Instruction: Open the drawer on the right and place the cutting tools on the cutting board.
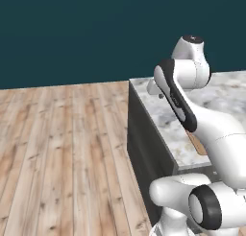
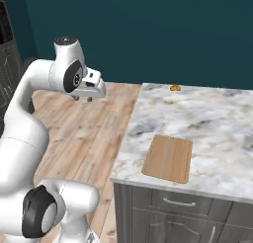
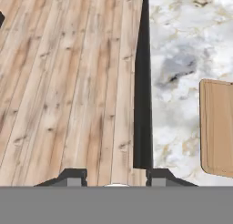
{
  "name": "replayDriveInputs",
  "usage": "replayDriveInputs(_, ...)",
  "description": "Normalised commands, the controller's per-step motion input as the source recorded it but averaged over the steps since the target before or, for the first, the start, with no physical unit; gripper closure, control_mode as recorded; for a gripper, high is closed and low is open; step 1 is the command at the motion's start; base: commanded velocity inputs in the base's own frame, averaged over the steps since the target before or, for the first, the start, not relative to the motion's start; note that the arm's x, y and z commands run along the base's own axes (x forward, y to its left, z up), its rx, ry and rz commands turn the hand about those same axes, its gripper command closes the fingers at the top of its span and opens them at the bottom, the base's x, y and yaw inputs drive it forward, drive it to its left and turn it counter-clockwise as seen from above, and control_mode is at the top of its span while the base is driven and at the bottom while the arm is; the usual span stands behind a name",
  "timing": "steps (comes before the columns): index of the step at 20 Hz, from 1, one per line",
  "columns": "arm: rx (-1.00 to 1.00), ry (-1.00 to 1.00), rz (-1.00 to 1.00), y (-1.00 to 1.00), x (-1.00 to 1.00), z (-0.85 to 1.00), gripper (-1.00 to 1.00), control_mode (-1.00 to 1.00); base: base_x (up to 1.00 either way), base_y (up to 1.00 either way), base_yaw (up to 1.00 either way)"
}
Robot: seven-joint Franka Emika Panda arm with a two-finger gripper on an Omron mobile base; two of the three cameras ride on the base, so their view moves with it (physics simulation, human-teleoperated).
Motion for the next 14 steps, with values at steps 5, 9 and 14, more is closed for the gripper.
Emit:
replayDriveInputs(5, 0.11, -0.08, -0.03, -0.52, -0.58, -0.19, -1.00, -1.00, 0.00, 0.00, 0.00)
replayDriveInputs(9, 0.35, -0.17, -0.15, -1.00, -1.00, -0.42, -1.00, -1.00, 0.00, 0.00, 0.00)
replayDriveInputs(14, 0.35, -0.17, -0.17, -1.00, -1.00, -0.58, -1.00, -1.00, 0.00, 0.00, 0.00)
